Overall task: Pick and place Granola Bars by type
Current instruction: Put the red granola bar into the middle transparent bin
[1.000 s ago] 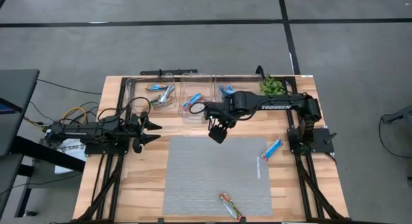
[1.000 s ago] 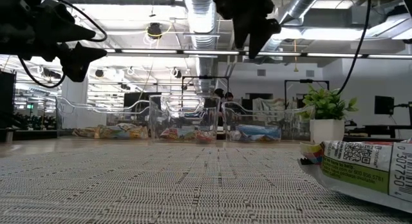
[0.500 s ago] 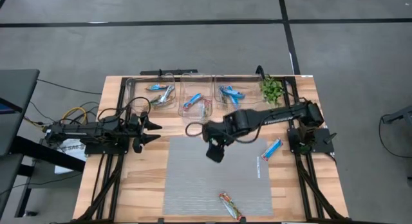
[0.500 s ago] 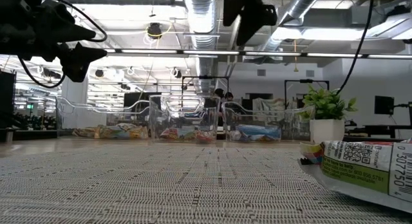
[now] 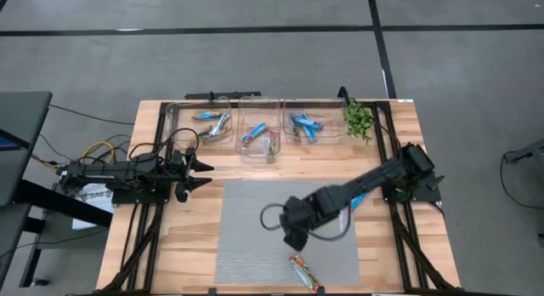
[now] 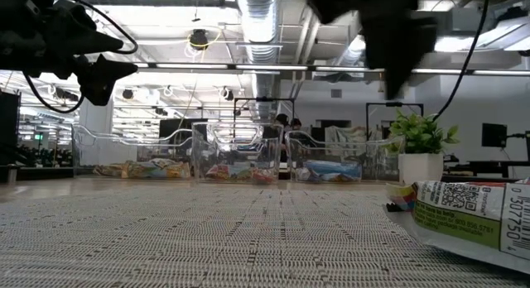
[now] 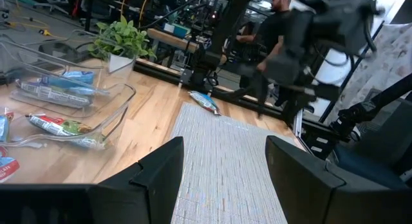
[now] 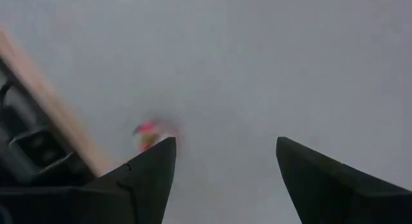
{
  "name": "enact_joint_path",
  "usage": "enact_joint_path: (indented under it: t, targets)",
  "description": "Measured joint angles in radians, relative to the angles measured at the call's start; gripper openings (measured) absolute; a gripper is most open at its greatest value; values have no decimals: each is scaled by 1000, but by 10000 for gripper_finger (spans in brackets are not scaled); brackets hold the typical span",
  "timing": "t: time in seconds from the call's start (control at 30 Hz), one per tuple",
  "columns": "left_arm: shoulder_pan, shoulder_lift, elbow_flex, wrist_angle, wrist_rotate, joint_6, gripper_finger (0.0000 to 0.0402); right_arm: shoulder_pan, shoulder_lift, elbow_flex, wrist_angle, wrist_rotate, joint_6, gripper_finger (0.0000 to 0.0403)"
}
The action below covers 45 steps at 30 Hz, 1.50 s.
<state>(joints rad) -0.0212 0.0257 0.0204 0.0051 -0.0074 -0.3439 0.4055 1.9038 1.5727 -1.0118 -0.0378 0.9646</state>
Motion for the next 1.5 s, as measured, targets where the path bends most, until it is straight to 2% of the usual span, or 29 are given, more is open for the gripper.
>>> enact_joint_path:
  t: [0.2,0.4,0.53,0.7,1.07,1.23,1.5]
  targets:
    - [0,0,0,0,0,0,212,120,0,-93,184,-111,200,260]
    - [0,0,0,0,0,0,212,212,0,-138,303,-122,312,260]
    - [0,0,0,0,0,0,212,230,49,-139,306,-126,326,260]
    - [0,1,1,-5,0,0,212,233,156,-119,353,-197,296,260]
    - [0,11,2,-7,-1,0,212,236,263,-25,332,-200,261,256]
    - [0,11,2,-7,-1,0,212,227,270,-19,329,-200,263,214]
    - [0,11,2,-7,-2,0,212,214,273,-21,324,-204,258,89]
